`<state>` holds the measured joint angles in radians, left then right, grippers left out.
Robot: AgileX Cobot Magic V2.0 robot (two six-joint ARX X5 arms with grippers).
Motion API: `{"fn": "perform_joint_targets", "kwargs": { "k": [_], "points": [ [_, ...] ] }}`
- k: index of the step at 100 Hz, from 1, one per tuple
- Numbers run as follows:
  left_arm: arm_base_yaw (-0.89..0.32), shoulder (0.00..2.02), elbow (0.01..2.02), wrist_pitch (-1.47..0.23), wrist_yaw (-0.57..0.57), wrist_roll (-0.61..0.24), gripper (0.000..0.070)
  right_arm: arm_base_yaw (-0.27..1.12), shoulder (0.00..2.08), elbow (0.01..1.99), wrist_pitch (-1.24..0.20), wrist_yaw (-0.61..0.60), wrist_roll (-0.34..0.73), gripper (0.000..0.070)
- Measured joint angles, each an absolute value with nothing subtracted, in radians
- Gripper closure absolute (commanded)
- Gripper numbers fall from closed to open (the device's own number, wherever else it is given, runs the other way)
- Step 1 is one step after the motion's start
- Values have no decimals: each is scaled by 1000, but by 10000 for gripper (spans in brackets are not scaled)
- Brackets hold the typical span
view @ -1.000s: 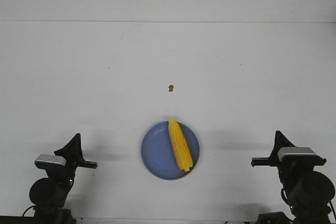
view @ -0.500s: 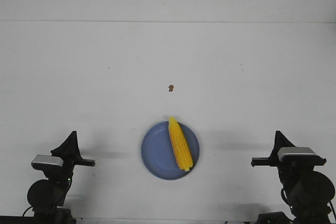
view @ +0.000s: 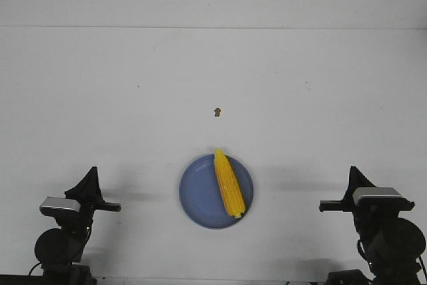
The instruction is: Place corn on plate with both arms
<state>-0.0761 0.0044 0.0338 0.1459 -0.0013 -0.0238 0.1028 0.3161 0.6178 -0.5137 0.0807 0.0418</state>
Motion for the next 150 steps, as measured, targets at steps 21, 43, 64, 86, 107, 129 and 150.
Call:
{"fn": "perform_joint_targets", "kwargs": {
  "k": [21,43,64,86,107,129,150],
  "points": [
    [-76,4,34,146,-1,-24,685,103,316,618,-513,81,42,688],
    [-76,4,34,146,-1,-24,685,103,276,583,-434,83,38,688],
    [-76,4,34,146,-1,-24,685,81,163,432,-269,83,33,688],
    [-76,4,34,146,-1,-24,685,41,17,278,-211,83,34,688],
    [-76,4,34,147,-1,-24,685,32,1,202,-161,81,42,688],
    [-76,4,34,147,-1,-24,685,32,1,99,-12,80,49,688],
    [-76,4,34,147,-1,-24,685,32,1,22,90,80,59,688]
  ]
}}
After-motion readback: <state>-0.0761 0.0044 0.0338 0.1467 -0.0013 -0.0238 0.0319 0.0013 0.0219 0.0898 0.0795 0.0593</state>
